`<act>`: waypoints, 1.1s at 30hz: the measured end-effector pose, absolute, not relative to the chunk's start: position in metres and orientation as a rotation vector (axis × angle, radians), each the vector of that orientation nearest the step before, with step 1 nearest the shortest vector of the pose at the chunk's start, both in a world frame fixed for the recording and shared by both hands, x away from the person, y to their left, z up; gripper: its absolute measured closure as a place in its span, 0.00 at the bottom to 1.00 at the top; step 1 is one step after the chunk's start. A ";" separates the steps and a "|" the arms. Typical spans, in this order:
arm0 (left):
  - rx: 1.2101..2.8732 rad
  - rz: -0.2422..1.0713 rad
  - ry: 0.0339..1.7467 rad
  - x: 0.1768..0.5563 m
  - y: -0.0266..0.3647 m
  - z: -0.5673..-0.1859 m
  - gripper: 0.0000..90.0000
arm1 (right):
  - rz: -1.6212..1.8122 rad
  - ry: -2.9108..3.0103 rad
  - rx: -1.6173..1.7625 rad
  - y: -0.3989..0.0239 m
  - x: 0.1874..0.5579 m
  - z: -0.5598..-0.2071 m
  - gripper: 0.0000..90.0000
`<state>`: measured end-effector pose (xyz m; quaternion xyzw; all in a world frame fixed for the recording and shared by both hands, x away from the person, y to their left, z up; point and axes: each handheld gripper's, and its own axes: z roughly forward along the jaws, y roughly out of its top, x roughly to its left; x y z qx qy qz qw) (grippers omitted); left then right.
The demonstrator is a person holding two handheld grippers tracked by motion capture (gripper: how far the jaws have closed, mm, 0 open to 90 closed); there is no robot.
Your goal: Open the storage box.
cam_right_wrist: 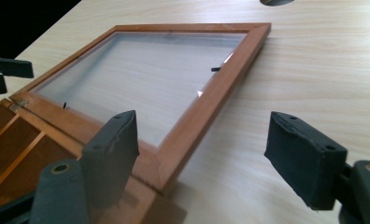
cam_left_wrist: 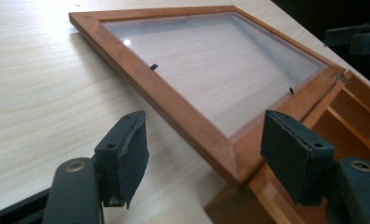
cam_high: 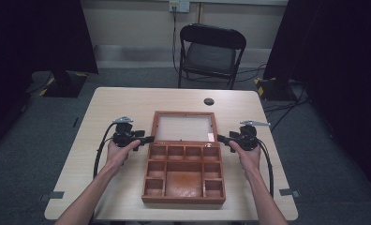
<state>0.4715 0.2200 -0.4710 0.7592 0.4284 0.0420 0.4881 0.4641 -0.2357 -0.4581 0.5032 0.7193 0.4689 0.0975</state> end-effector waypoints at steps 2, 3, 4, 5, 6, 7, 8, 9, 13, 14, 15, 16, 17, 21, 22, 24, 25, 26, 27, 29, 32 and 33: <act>1.859 0.127 1.040 0.466 0.225 -0.468 0.34 | 1.381 2.132 1.481 -0.241 0.459 -0.455 0.25; 1.859 0.132 1.043 0.464 0.227 -0.467 0.34 | 1.374 2.133 1.474 -0.243 0.456 -0.454 0.24; 1.865 0.140 1.050 0.461 0.232 -0.466 0.34 | 1.369 2.130 1.471 -0.245 0.453 -0.453 0.23; 1.864 0.140 1.054 0.459 0.235 -0.465 0.34 | 1.368 2.137 1.467 -0.249 0.448 -0.452 0.23; 1.865 0.139 1.056 0.457 0.237 -0.465 0.34 | 1.362 2.137 1.461 -0.251 0.445 -0.451 0.22; 1.870 0.141 1.055 0.455 0.240 -0.464 0.34 | 1.359 2.139 1.458 -0.253 0.442 -0.451 0.21; 1.875 0.146 1.053 0.453 0.243 -0.464 0.34 | 1.350 2.139 1.465 -0.255 0.439 -0.451 0.19; 1.879 0.158 1.059 0.450 0.246 -0.464 0.34 | 1.344 2.134 1.474 -0.258 0.435 -0.451 0.19; 1.872 0.171 1.073 0.440 0.259 -0.464 0.31 | 1.312 2.121 1.484 -0.266 0.423 -0.450 0.18; 1.864 0.166 1.082 0.437 0.263 -0.464 0.30 | 1.298 2.116 1.488 -0.267 0.420 -0.450 0.18; 1.875 0.182 1.091 0.433 0.266 -0.465 0.30 | 1.281 2.119 1.484 -0.268 0.417 -0.450 0.19; 1.893 0.196 1.088 0.431 0.268 -0.466 0.30 | 1.262 2.122 1.477 -0.269 0.412 -0.450 0.19; 1.902 0.204 1.093 0.429 0.269 -0.466 0.29 | 1.248 2.128 1.473 -0.271 0.409 -0.450 0.19; 1.935 0.208 1.116 0.420 0.277 -0.470 0.27 | 1.201 2.127 1.490 -0.276 0.399 -0.455 0.18; 1.948 0.200 1.125 0.415 0.280 -0.472 0.27 | 1.179 2.116 1.494 -0.278 0.397 -0.456 0.18; 1.968 0.212 1.142 0.409 0.284 -0.472 0.27 | 1.141 2.111 1.507 -0.282 0.391 -0.462 0.18; 1.979 0.229 1.133 0.406 0.286 -0.473 0.27 | 1.130 2.115 1.513 -0.283 0.389 -0.464 0.19; 1.997 0.246 1.140 0.402 0.288 -0.474 0.27 | 1.110 2.122 1.514 -0.284 0.386 -0.466 0.19; 2.005 0.254 1.148 0.400 0.290 -0.475 0.27 | 1.089 2.133 1.511 -0.285 0.384 -0.468 0.19; 2.025 0.267 1.165 0.397 0.294 -0.478 0.27 | 1.052 2.150 1.514 -0.287 0.380 -0.472 0.18; 2.022 0.294 1.159 0.392 0.296 -0.480 0.26 | 1.022 2.159 1.543 -0.291 0.376 -0.480 0.16; 2.054 0.341 1.159 0.391 0.296 -0.481 0.26 | 1.011 2.158 1.544 -0.291 0.375 -0.481 0.16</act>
